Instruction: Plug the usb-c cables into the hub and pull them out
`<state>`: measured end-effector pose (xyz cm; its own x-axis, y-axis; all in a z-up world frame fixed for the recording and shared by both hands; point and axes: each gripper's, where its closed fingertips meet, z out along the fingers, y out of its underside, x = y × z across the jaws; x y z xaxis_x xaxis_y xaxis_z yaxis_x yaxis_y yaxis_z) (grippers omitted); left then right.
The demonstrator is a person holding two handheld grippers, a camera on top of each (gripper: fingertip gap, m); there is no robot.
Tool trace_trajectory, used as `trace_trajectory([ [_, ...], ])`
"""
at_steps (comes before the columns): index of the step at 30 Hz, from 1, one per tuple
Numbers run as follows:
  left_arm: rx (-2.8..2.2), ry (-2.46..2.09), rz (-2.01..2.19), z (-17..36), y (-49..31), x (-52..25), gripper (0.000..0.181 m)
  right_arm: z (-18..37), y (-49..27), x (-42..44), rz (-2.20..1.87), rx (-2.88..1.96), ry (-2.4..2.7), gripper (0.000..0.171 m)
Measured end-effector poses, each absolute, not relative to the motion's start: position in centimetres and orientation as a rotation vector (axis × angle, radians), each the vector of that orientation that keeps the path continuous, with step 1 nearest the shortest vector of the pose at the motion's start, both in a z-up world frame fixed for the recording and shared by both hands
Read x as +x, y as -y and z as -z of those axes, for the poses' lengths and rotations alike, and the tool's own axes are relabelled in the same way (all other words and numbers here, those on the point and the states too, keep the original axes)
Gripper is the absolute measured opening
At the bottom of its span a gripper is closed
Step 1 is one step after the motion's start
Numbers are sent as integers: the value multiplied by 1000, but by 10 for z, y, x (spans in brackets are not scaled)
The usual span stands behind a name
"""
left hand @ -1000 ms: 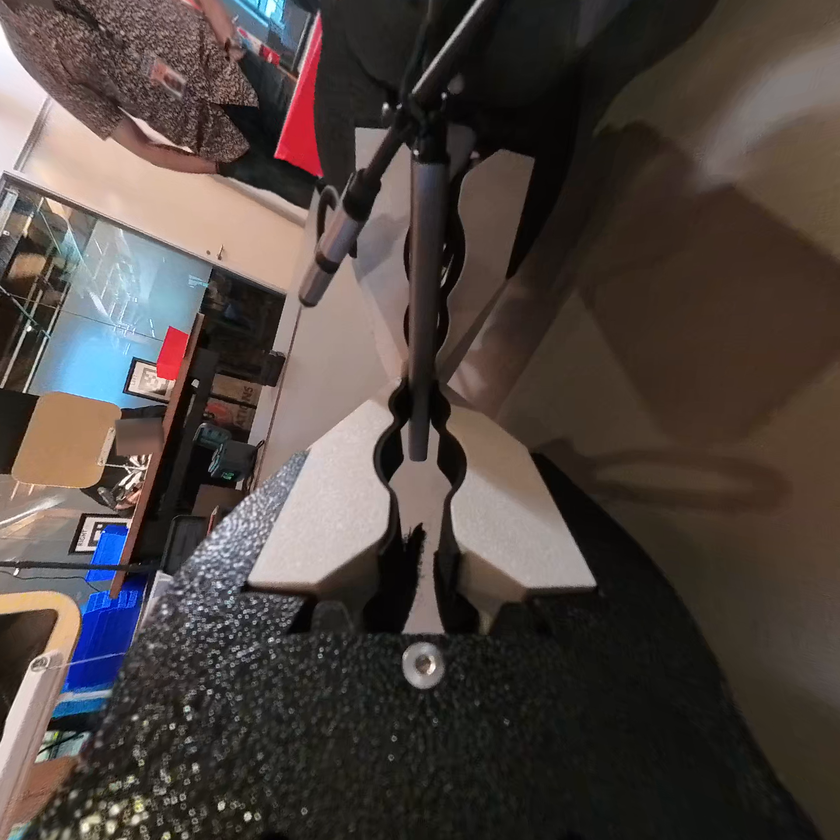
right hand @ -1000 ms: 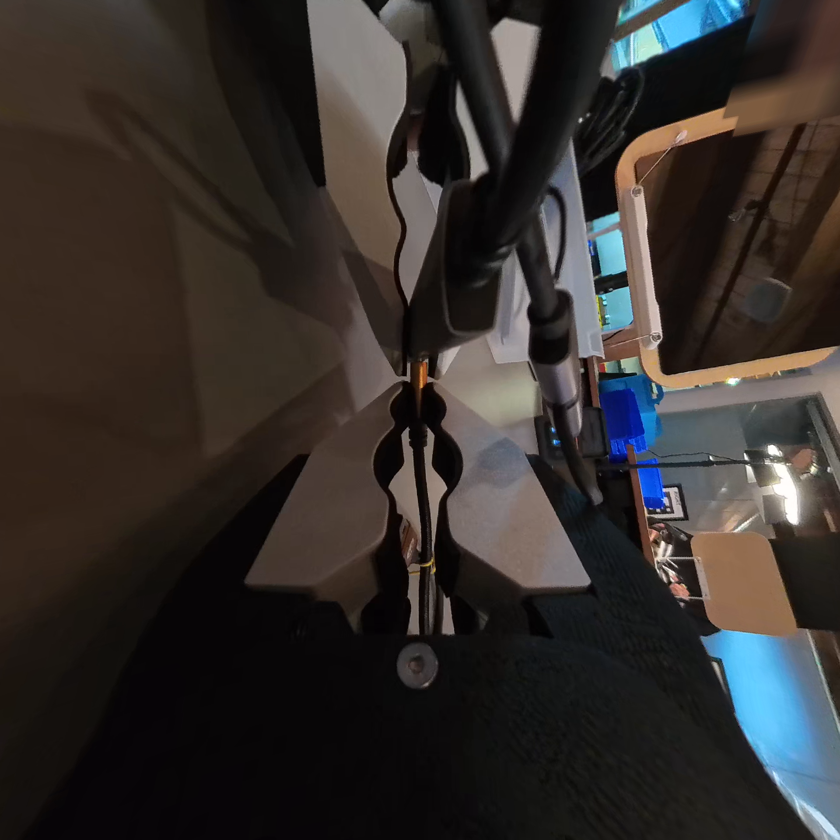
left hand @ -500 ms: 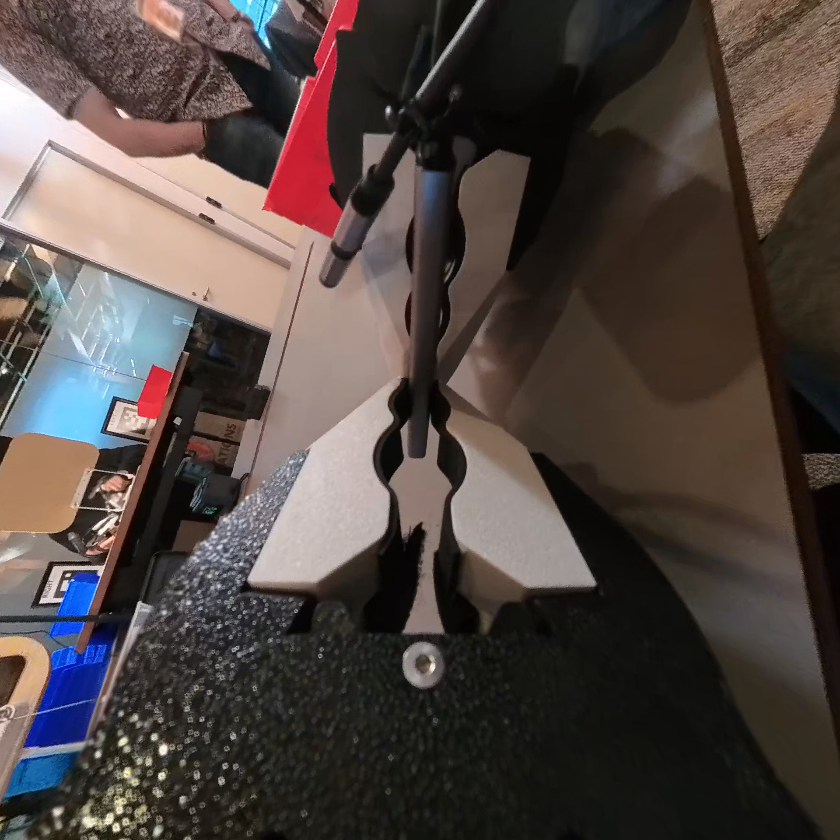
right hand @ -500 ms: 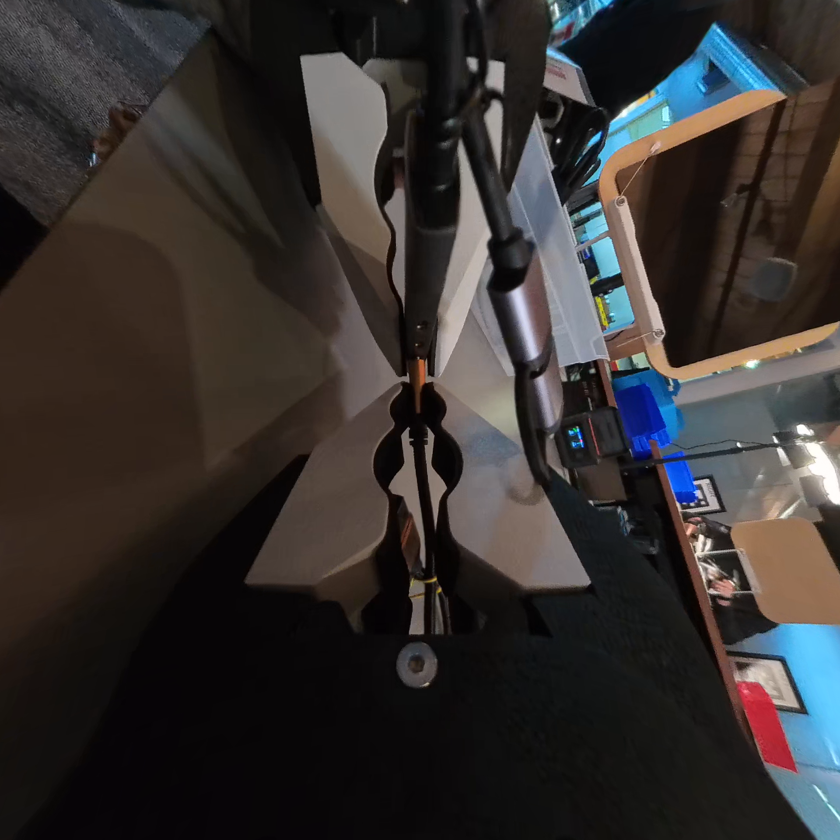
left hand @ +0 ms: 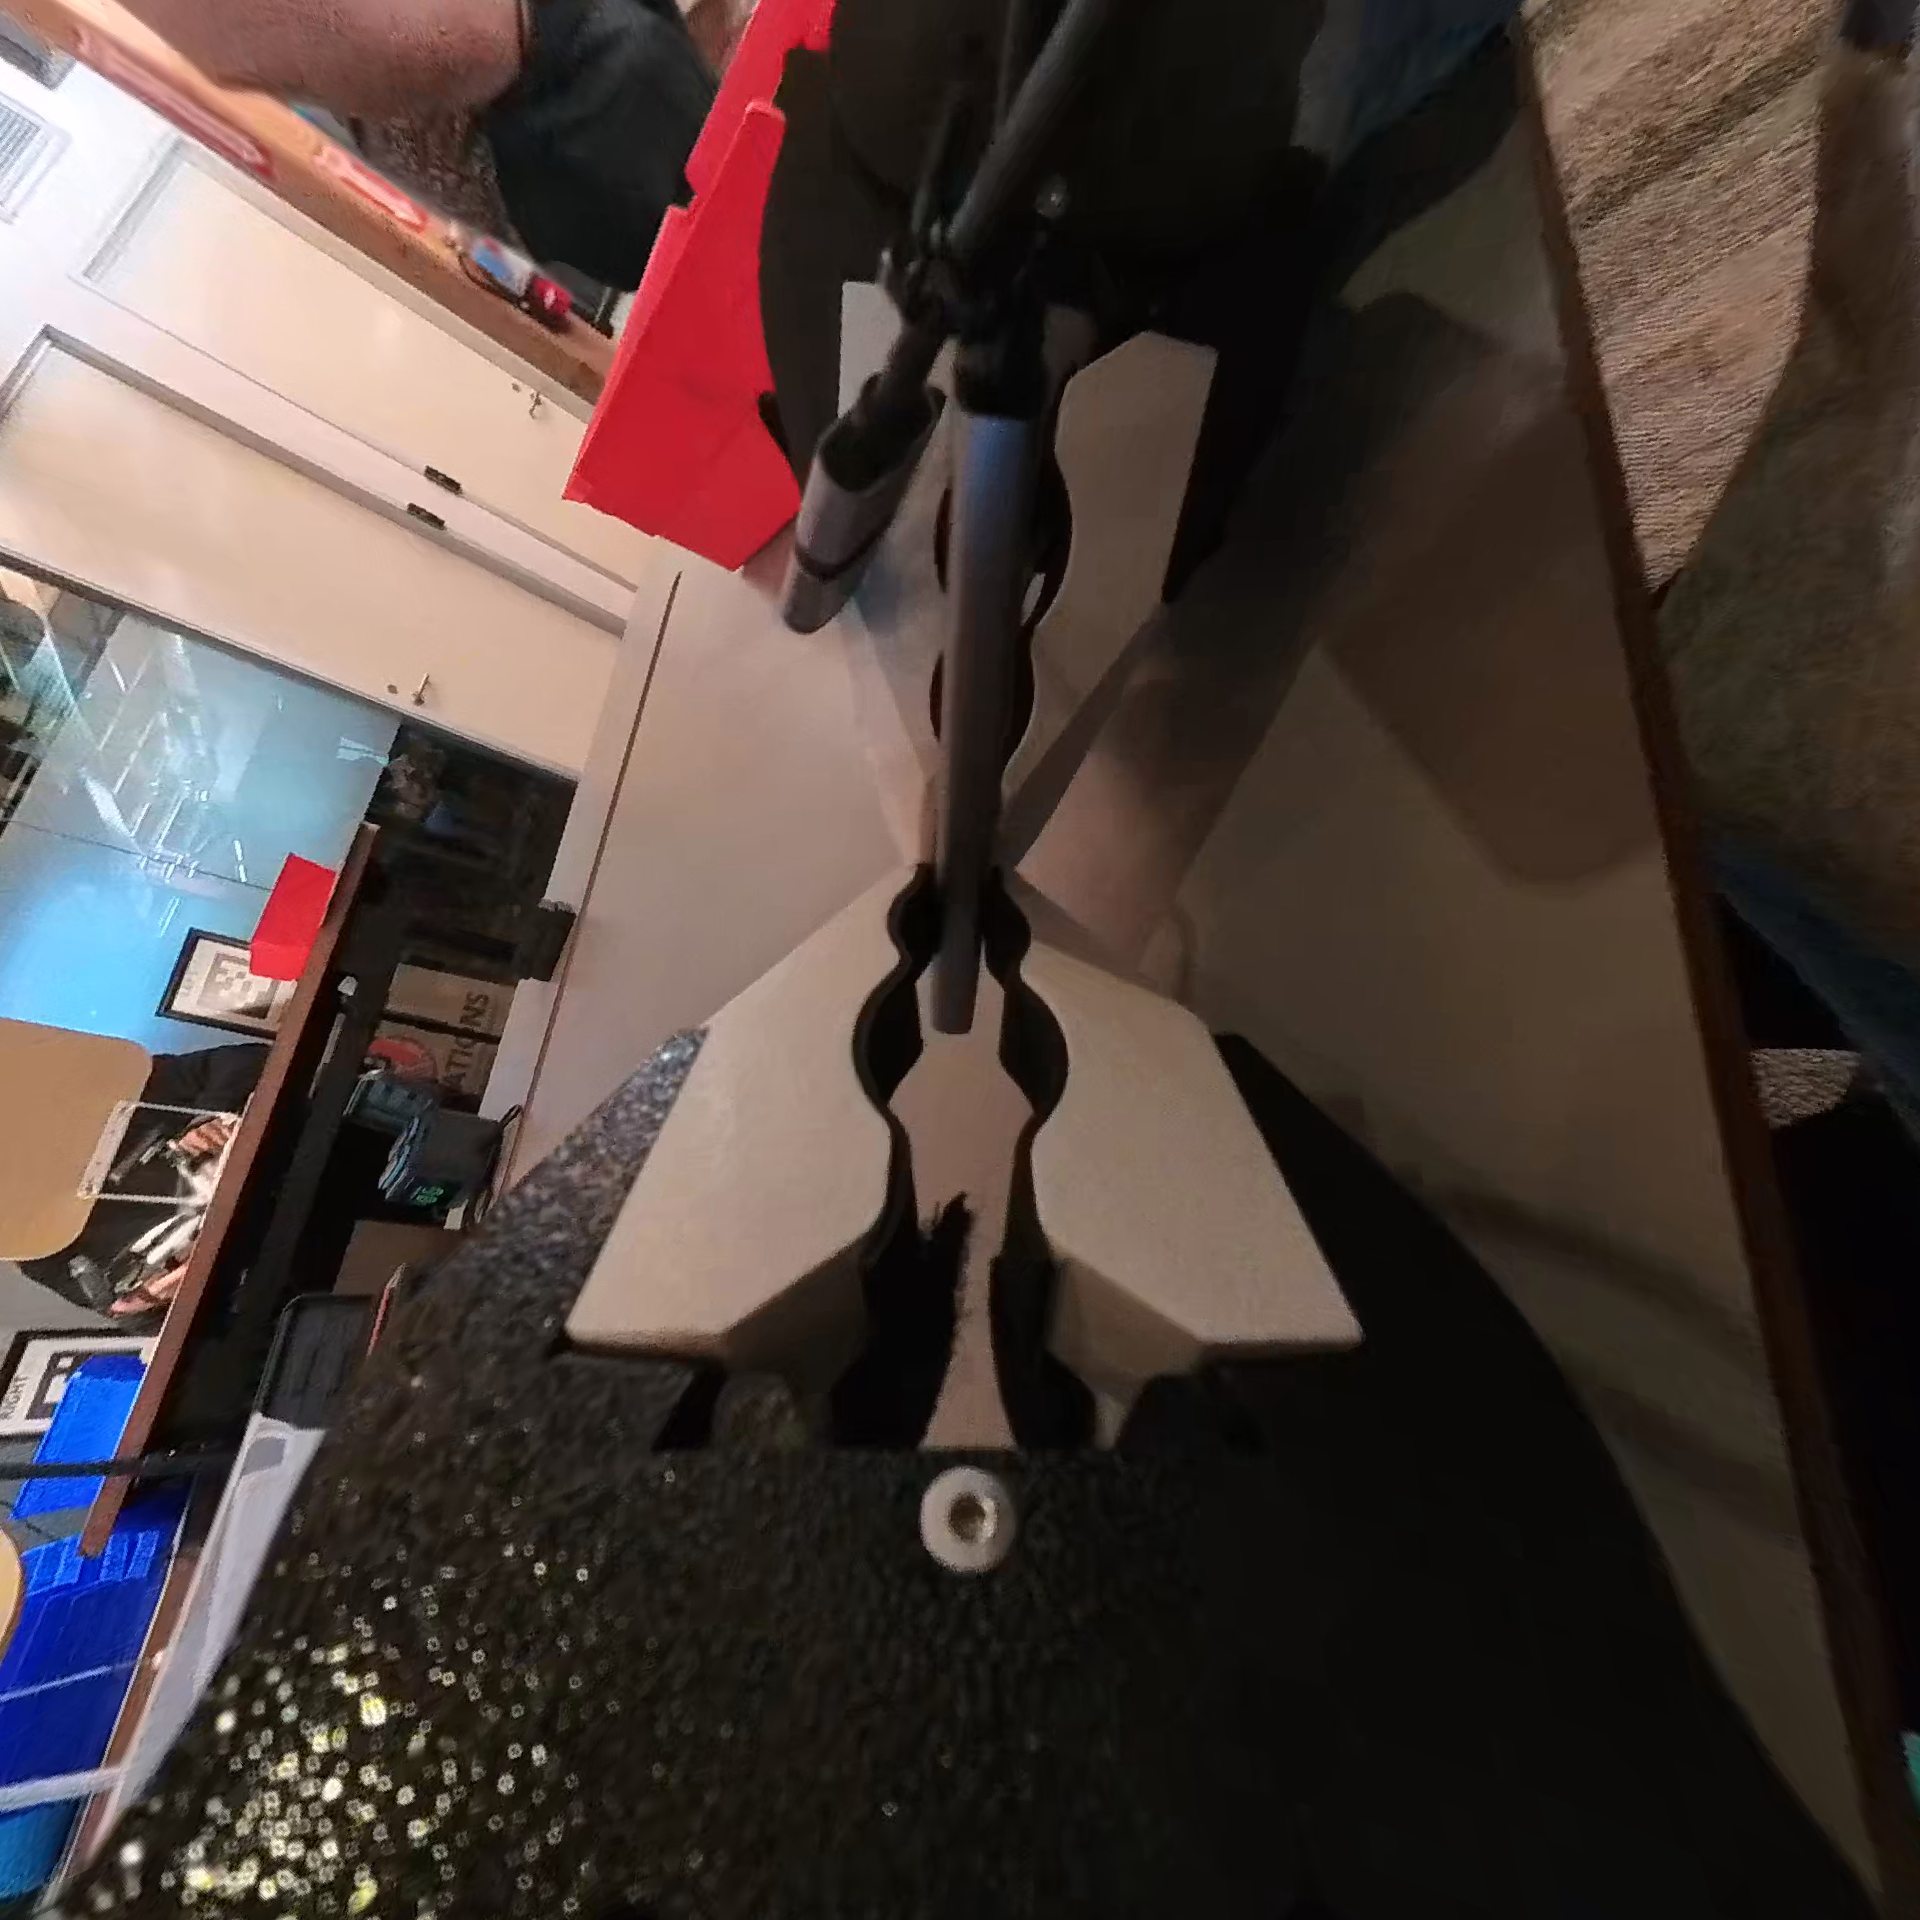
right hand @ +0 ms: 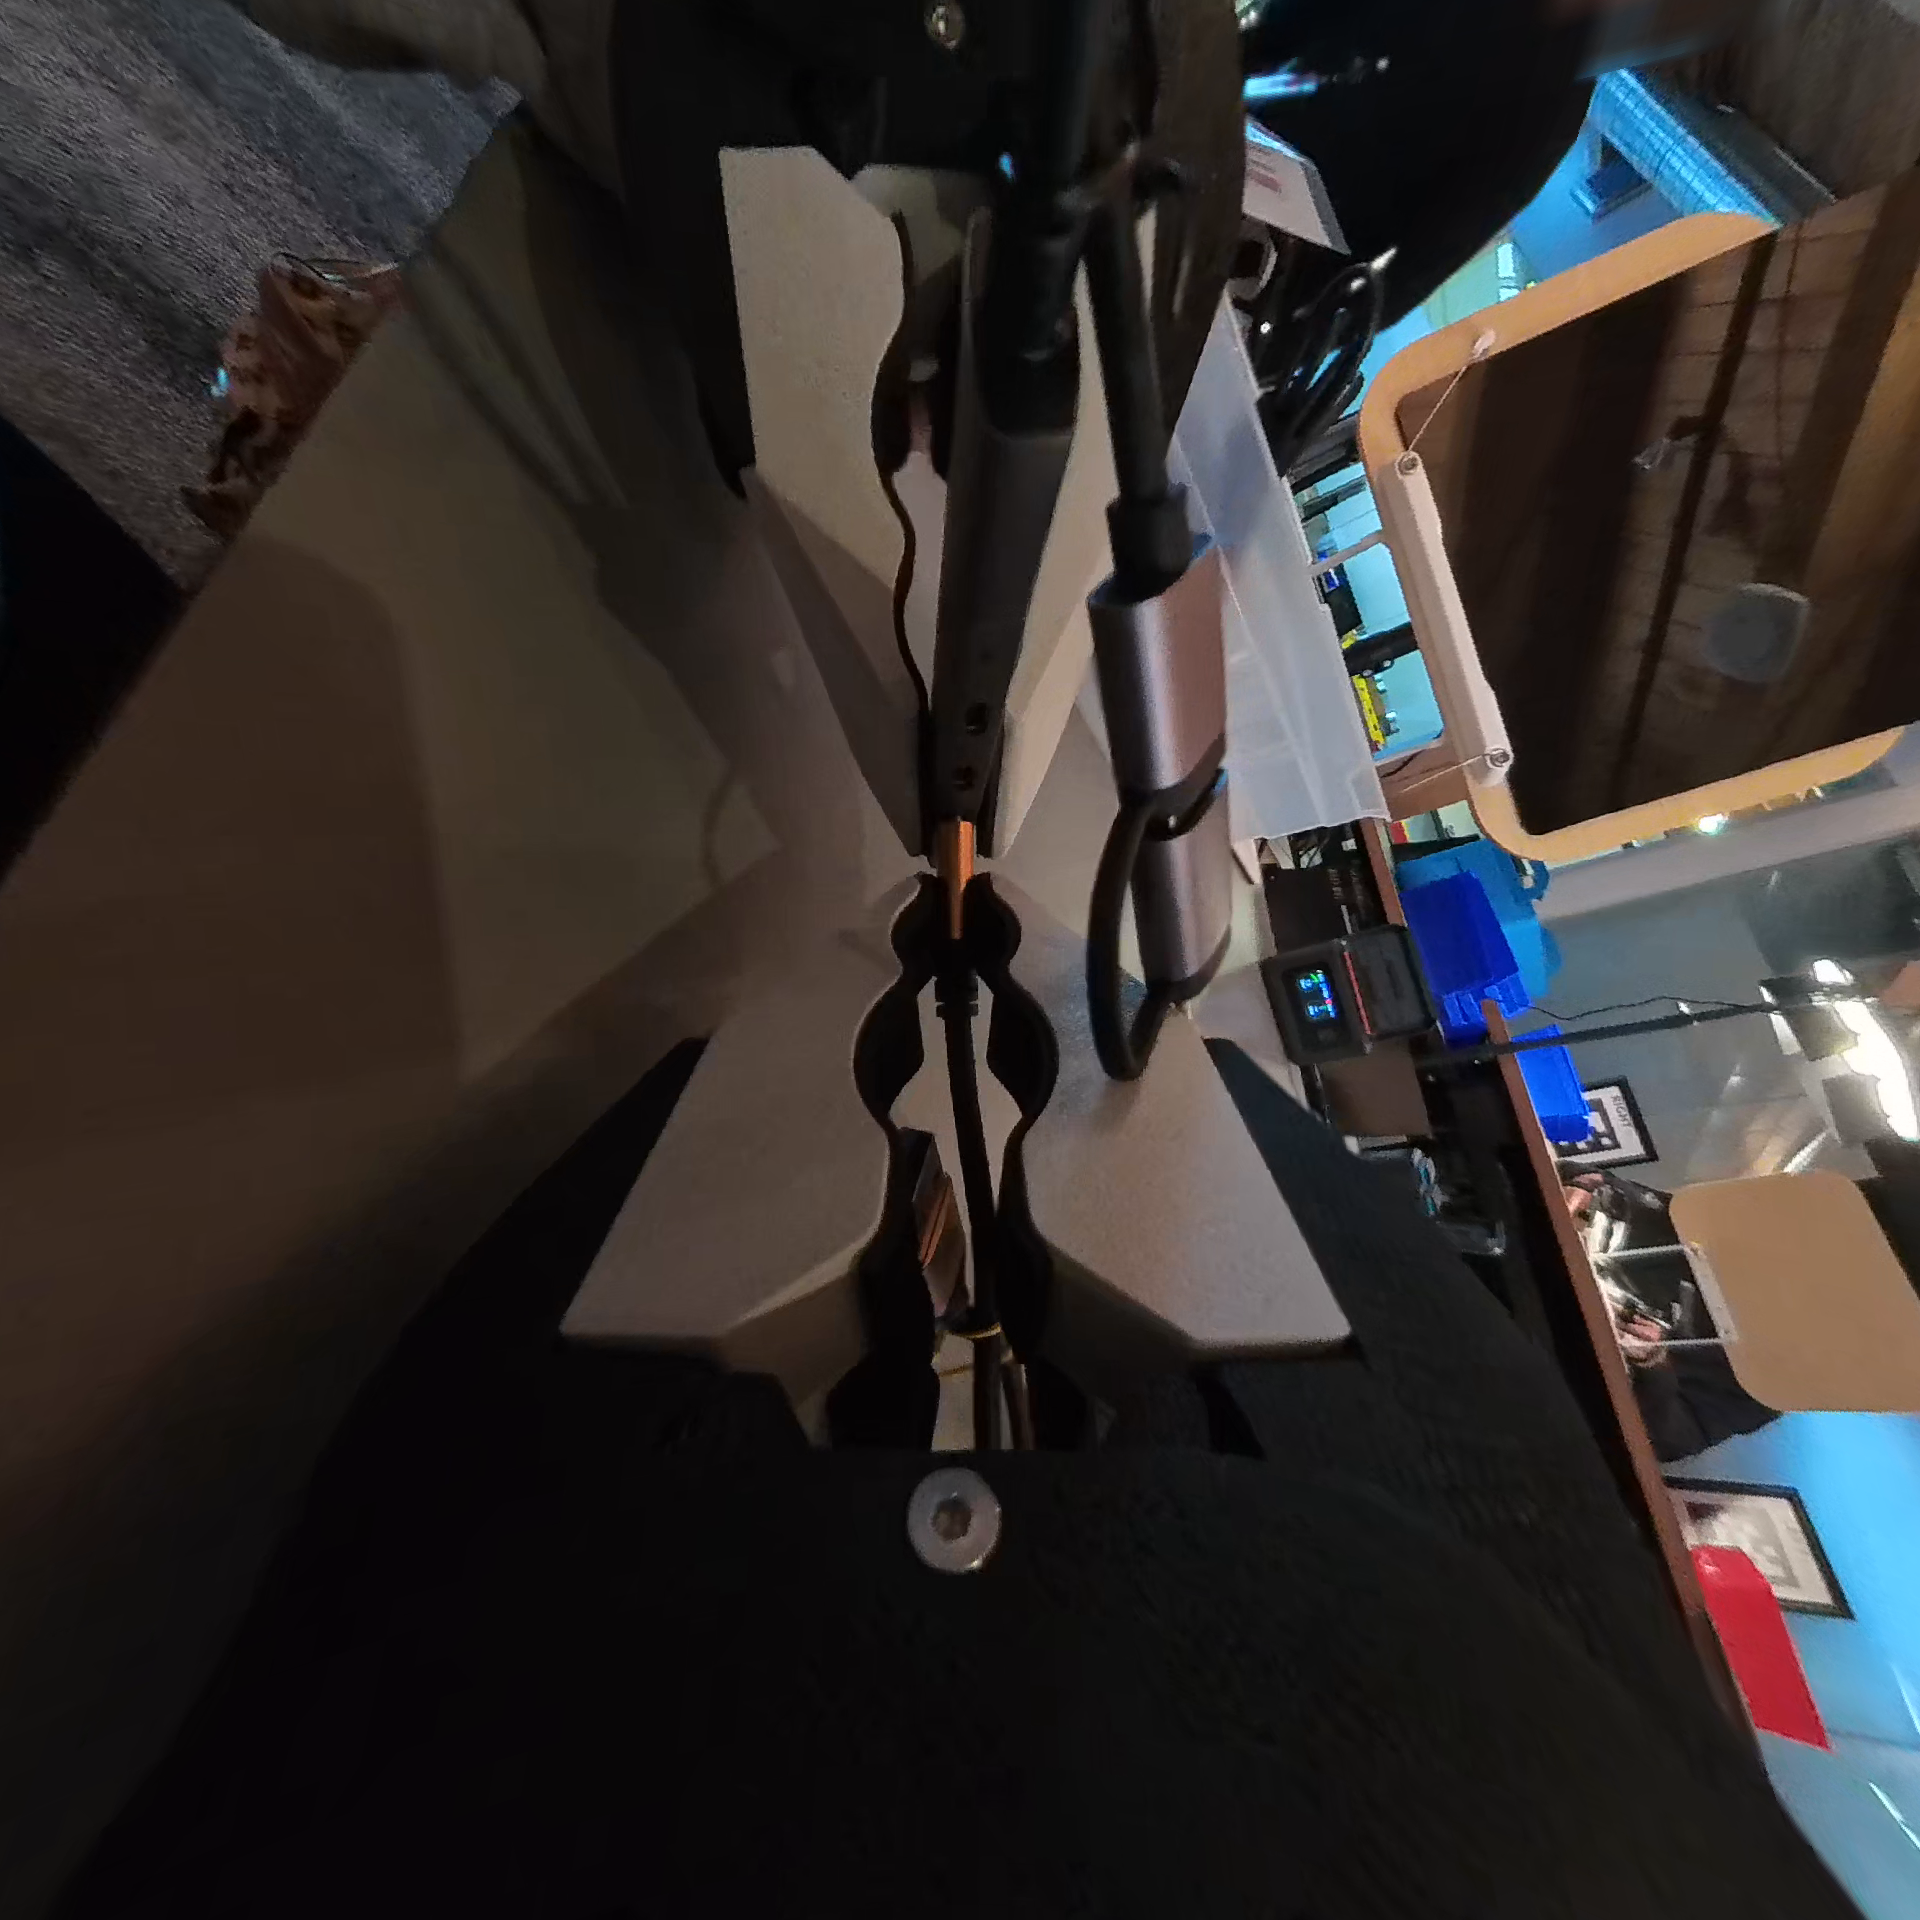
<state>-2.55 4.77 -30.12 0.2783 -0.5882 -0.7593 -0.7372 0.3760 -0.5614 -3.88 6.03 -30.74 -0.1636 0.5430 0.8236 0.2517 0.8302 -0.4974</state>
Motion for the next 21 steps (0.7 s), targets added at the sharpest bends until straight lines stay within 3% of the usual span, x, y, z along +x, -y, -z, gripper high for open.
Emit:
trace_trajectory([
  [4, -1318, -1372, -257, 300, -48, -54, 7, 316, -89, -14, -152, -725, 1743, 6],
  [6, -1401, -1232, -93, 289, -46, -83, 7, 311, -107, 12, -260, -875, 1677, 4],
  [12, -1373, -1280, -104, 294, -56, -61, 7, 309, -97, 3, -196, -776, 1698, 5],
  [15, -1396, -1196, -145, 287, -65, -75, 6, 269, -104, 10, -245, -843, 1595, 4],
  [21, -1460, -1169, -143, 292, -73, -78, 7, 124, -145, 80, -235, -967, 1439, 4],
])
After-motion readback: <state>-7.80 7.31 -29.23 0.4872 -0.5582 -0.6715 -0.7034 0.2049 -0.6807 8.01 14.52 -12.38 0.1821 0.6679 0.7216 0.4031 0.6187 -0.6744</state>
